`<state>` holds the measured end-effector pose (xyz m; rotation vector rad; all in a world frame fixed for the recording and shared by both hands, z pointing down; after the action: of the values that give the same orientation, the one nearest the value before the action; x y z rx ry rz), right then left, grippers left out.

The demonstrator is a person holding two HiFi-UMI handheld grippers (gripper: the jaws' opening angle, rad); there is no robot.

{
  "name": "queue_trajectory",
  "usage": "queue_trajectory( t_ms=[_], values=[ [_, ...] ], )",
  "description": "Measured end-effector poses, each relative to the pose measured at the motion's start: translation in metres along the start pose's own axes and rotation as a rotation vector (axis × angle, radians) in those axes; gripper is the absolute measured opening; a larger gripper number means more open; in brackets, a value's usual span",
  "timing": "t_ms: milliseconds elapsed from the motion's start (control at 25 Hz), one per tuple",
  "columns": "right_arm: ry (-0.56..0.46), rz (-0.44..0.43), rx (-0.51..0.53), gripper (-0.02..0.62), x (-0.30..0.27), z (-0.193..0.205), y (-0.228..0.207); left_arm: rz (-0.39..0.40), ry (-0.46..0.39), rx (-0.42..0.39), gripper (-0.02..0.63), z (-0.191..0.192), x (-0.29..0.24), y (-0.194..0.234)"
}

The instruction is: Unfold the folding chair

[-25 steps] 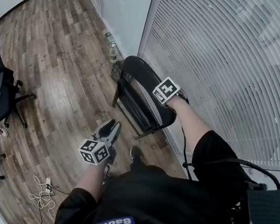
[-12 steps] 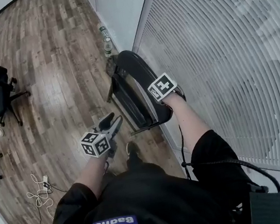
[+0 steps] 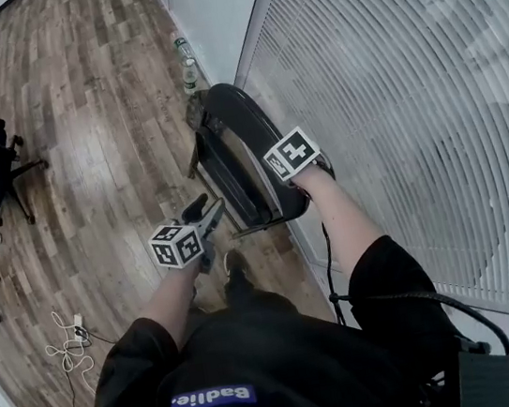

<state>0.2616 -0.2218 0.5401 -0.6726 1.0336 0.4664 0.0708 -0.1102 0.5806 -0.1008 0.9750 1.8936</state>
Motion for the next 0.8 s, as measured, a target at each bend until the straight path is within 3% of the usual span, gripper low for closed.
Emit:
queue_trajectory(
  t_ms=[480,800],
  values=[
    [-0.005,-0.021,0.005,0.115,-0.008,0.002,-0.002,-0.032,0.055,0.032,0.236,0.024,-0.056,0.010],
    [0.004,-0.026,0.014,0.121,-0.001,-0.007,0.010,-0.047,0.089,0.108,0.255,0.032,-0.076,0.015]
  ],
)
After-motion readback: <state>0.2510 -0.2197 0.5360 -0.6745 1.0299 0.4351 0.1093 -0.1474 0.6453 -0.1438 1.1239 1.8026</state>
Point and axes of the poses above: the fingertips, and each gripper's own axes: x backward along the fingers, y to its left, z out of its underside, the point moved 5 cm from there along x, backward along the fingers, and after that the axes turned 14 degrees about -z, right-handed, at the moved point
